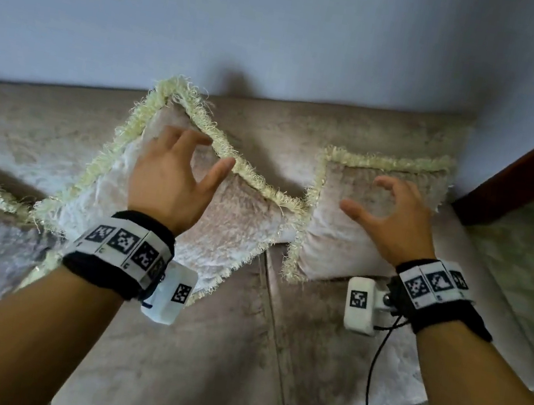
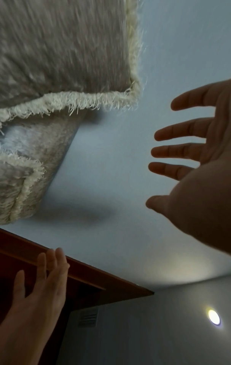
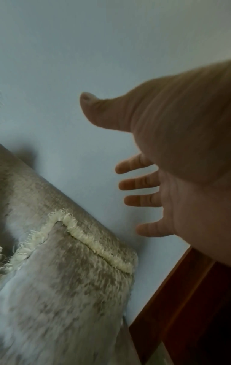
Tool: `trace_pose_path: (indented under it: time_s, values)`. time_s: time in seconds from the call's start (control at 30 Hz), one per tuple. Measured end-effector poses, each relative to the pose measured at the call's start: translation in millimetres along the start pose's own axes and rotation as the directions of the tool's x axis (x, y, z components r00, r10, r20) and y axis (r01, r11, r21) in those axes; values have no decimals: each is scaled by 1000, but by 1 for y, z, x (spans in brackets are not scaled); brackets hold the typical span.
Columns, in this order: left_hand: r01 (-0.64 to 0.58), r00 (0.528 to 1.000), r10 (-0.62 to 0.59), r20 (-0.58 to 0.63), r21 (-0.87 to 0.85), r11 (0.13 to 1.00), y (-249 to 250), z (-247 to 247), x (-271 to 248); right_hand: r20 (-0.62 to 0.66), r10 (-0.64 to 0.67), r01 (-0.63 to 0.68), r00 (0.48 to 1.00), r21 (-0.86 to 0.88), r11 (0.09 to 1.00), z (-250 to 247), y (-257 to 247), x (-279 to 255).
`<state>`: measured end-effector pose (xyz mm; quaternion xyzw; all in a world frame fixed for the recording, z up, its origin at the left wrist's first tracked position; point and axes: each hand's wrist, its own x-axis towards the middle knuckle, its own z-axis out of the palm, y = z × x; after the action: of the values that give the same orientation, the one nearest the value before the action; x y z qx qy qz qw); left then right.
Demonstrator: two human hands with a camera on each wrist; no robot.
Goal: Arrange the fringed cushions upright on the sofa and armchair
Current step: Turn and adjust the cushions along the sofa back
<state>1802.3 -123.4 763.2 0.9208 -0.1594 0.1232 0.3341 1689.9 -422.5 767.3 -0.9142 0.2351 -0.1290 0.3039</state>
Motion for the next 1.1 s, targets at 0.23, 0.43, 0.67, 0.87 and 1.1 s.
trace_pose_path:
  time_s: [0.23, 0.43, 0.67, 0.87, 1.1]
  values:
    - [-57, 997, 54, 53, 58, 997, 120, 25, -34, 52, -126, 131, 991, -101, 986, -89, 44, 8]
    - [-134, 986, 119, 117, 125, 983, 194, 19, -30, -9, -174, 172, 985, -99, 980, -151, 52, 11]
    - [-242, 957, 210, 198, 155, 958, 238, 22, -18, -31, -128, 121, 991, -167, 978, -188, 63, -2]
    - [-280, 936, 250, 249, 94, 955, 252, 47, -11, -51, -65, 51, 997, -234, 971, -203, 73, -8]
    - [-277, 925, 241, 293, 86, 957, 269, 83, 3, -31, -22, 14, 999, -247, 969, -209, 107, 17]
